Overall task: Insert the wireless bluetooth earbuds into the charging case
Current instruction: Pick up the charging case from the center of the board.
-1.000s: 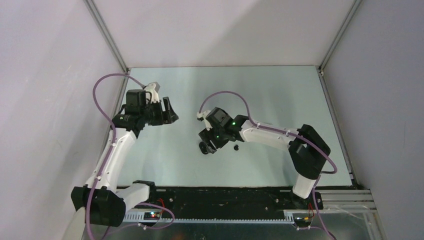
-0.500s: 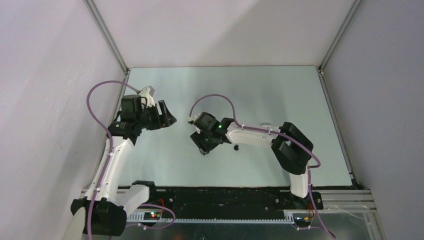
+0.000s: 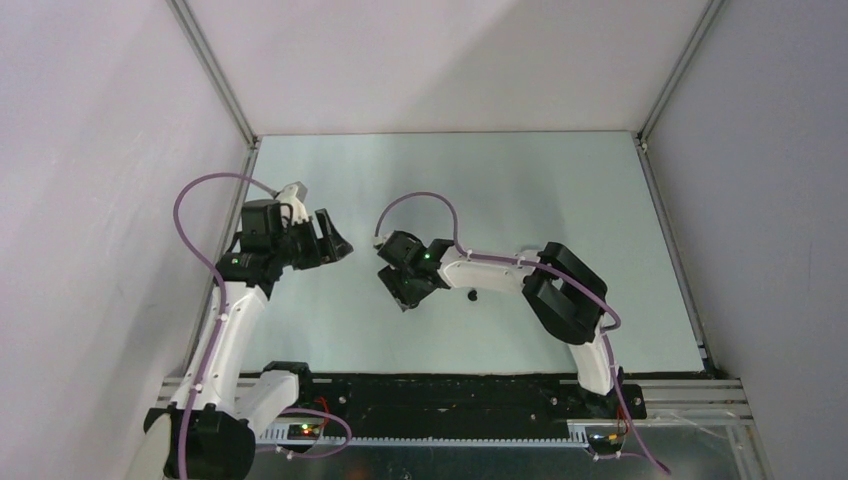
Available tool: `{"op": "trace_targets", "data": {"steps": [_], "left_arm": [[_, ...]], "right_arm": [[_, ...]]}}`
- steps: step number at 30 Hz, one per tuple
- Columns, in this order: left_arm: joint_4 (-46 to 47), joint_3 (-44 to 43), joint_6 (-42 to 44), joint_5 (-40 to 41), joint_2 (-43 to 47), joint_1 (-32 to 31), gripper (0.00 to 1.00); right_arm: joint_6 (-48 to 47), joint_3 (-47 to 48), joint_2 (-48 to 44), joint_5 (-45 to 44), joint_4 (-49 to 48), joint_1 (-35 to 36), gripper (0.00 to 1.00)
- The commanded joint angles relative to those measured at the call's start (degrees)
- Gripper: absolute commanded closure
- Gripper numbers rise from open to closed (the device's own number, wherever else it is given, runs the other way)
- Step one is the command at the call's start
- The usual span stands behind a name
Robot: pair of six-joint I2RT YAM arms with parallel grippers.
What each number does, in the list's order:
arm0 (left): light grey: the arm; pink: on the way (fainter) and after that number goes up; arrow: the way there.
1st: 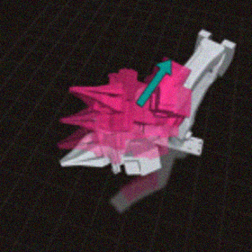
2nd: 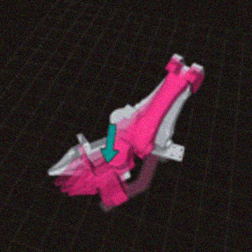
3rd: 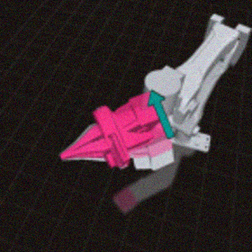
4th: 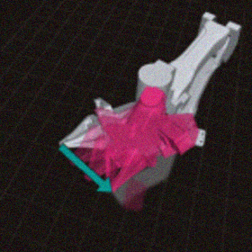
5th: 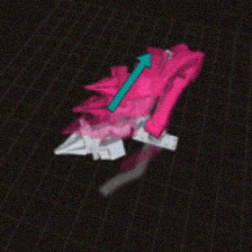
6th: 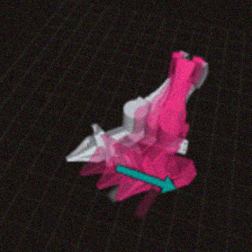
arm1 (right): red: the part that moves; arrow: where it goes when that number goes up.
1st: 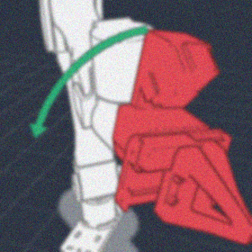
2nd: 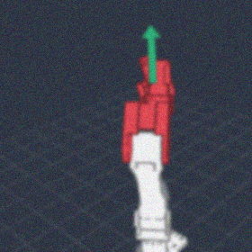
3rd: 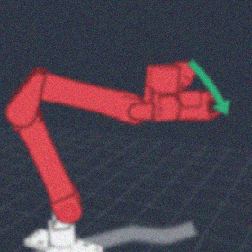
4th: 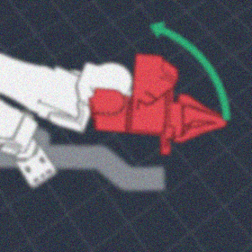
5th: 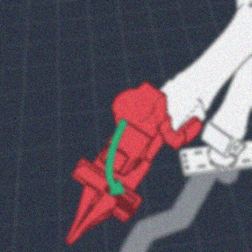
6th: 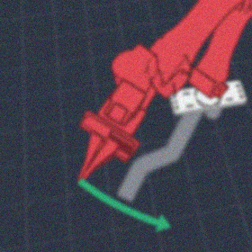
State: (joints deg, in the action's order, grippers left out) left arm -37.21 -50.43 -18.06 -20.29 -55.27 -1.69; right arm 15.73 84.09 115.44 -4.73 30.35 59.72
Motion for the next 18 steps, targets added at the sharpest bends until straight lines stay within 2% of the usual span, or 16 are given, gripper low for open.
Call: {"op": "trace_targets", "data": {"steps": [1,8,14,18], "left_arm": [[1.9,0.5,-1.6,-1.9,1.1,0.7,0.24],[3.1,0.9,-1.9,-2.4,0.0,0.6,0.25],[3.4,0.4,-2.0,-2.9,-1.3,0.6,0.25],[3.5,0.3,-1.9,-3.0,-2.1,0.6,0.25]], "right_arm": [[2.0,2.0,1.5,-1.4,1.4,0.3,0.41],[0.7,2.0,2.4,-1.0,0.9,0.0,0.52],[-1.8,1.5,3.1,-0.6,-0.9,-0.4,0.48],[-5.1,0.7,3.4,0.7,-2.5,-0.5,0.55]]}}
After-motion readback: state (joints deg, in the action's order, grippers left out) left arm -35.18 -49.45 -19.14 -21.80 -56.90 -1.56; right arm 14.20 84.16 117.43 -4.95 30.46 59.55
